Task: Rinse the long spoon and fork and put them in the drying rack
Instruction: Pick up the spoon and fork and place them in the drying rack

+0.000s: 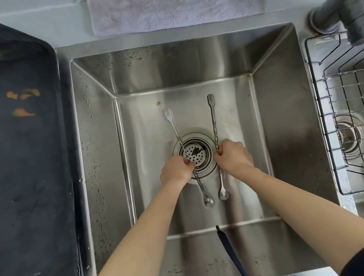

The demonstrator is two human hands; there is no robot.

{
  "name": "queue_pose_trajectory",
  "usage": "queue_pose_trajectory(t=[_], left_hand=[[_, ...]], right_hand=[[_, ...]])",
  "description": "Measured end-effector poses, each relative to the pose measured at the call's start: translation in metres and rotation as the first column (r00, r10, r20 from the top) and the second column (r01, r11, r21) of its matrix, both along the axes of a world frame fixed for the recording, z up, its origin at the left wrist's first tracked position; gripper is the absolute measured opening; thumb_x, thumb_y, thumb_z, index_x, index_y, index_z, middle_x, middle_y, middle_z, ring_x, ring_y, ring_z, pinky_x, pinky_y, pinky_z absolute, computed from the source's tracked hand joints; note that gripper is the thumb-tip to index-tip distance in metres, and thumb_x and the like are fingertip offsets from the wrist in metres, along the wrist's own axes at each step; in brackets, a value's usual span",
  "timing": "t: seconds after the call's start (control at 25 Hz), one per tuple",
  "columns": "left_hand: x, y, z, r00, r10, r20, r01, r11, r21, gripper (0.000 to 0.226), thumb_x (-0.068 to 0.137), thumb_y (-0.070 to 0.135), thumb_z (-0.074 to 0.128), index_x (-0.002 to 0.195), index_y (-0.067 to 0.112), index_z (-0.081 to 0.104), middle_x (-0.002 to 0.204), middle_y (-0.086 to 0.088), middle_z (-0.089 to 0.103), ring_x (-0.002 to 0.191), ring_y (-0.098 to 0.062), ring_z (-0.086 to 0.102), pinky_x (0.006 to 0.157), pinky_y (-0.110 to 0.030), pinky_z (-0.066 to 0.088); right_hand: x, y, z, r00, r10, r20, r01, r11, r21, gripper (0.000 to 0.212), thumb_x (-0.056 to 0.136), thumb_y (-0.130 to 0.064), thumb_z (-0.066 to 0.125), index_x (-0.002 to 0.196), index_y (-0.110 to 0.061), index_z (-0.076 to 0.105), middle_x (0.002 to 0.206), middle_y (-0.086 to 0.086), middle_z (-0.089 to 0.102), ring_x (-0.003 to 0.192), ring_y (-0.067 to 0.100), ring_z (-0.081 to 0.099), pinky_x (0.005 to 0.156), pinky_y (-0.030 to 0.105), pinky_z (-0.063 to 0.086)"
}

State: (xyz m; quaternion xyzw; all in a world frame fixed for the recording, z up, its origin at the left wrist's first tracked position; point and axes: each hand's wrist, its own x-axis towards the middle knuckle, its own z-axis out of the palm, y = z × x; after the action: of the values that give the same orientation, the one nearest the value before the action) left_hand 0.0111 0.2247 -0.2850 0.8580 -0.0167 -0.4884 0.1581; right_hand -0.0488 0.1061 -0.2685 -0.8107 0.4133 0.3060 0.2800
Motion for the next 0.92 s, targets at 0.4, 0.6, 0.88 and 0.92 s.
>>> queue_pose_trajectory(t=[0.4,0.6,0.88,0.92], left_hand=[[0.002,-0.002,0.013,0.992,0.128,-0.013,-0.128,0.982,-0.139,0.014,0.089,0.019,0.05,0.08,0.019,0.06,0.087,-0.004,0.057,0.082,-0.02,0.051,0.073,-0.024,0.037],[0.001,-0.006,0.032,0.985,0.172,0.032,-0.162,0.966,-0.204,0.025,0.088,0.02,0.053,0.107,0.01,0.065,0.11,-0.011,0.069,0.104,-0.028,0.062,0.092,-0.031,0.045],[0.005,-0.004,0.077,0.969,0.213,0.126,-0.158,0.924,-0.348,0.023,0.088,0.021,0.055,0.103,0.008,0.067,0.106,-0.011,0.071,0.089,-0.023,0.063,0.079,-0.026,0.048],[0.005,-0.003,0.083,0.966,0.218,0.142,-0.153,0.917,-0.367,0.021,0.088,0.02,0.056,0.1,0.009,0.068,0.102,-0.01,0.072,0.085,-0.022,0.062,0.077,-0.025,0.048]], right_hand=[[-0.011,-0.004,0.007,0.987,-0.111,0.116,0.102,0.992,0.08,0.021,0.085,-0.016,0.05,0.102,-0.007,0.057,0.106,0.017,0.064,0.098,0.036,0.058,0.086,0.04,0.051],[-0.015,-0.004,0.027,0.961,-0.158,0.228,0.143,0.987,0.079,0.018,0.083,-0.015,0.049,0.097,-0.01,0.06,0.102,0.017,0.067,0.096,0.037,0.059,0.086,0.04,0.052],[-0.011,-0.007,0.081,0.899,-0.247,0.361,0.225,0.969,0.102,0.022,0.081,-0.012,0.052,0.101,-0.01,0.062,0.106,0.014,0.068,0.101,0.03,0.06,0.08,0.029,0.046],[-0.011,-0.008,0.089,0.887,-0.251,0.388,0.229,0.968,0.103,0.022,0.082,-0.012,0.051,0.101,-0.01,0.062,0.105,0.013,0.068,0.102,0.03,0.059,0.08,0.029,0.045]])
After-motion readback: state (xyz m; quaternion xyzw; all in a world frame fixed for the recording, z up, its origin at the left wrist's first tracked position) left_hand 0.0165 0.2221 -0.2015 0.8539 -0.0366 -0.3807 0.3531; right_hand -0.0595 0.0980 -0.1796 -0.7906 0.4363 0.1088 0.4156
